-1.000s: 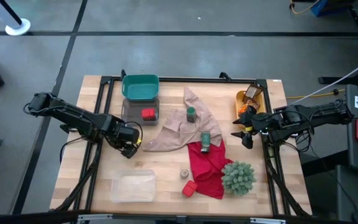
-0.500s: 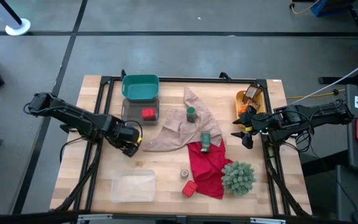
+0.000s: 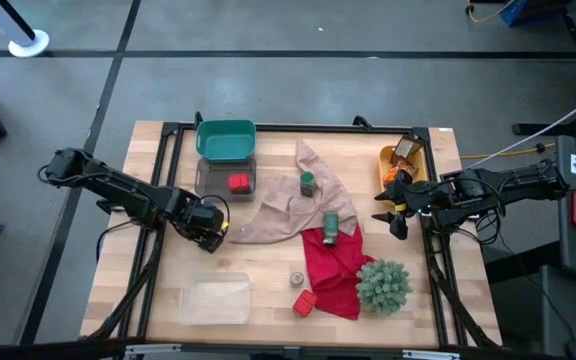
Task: Sort spices by type
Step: Put the left brown seasoning bottle into the transparent bin
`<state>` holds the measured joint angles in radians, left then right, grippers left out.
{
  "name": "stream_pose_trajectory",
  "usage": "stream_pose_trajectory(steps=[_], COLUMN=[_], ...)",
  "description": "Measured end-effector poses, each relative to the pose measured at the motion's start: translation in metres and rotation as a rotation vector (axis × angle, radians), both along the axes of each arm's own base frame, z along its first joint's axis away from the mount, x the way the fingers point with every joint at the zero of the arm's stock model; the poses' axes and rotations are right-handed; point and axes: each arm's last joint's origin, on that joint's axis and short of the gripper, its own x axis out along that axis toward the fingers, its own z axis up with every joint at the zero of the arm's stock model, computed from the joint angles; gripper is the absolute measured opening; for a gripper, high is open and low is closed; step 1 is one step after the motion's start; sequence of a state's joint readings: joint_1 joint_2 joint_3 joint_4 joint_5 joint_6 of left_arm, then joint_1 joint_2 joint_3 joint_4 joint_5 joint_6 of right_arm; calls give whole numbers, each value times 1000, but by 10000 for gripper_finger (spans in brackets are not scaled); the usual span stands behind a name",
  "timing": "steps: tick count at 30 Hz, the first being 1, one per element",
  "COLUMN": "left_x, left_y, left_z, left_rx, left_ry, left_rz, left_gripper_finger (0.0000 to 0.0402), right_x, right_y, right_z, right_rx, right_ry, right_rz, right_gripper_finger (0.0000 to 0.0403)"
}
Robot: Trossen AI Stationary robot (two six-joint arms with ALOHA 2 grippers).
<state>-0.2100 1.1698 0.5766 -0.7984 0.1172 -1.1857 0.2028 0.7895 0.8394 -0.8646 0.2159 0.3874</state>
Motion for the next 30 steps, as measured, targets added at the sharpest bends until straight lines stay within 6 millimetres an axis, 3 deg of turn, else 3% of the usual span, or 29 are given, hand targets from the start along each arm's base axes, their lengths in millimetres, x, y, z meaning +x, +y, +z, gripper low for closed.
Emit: stream_pose_trajectory(steps=[4,10,16,30], left_x=[0,1,5,12], left_y=[0,0,-1,-2], left_z=[0,1,2,8], left_rx=[13,7,-14,-25], left_ry=[-5,-8,-42,-97], left_rz=[-2,22,47,46], left_gripper_finger=[221,158,157,109], right_x=[0,0,0,0], right_y=[0,0,0,0], right_z=[0,0,0,0], right_rx=[0,0,1,1], right_ry=[0,0,-1,-2], right_rz=[0,0,0,0], right_gripper_finger=[266,266,266,266])
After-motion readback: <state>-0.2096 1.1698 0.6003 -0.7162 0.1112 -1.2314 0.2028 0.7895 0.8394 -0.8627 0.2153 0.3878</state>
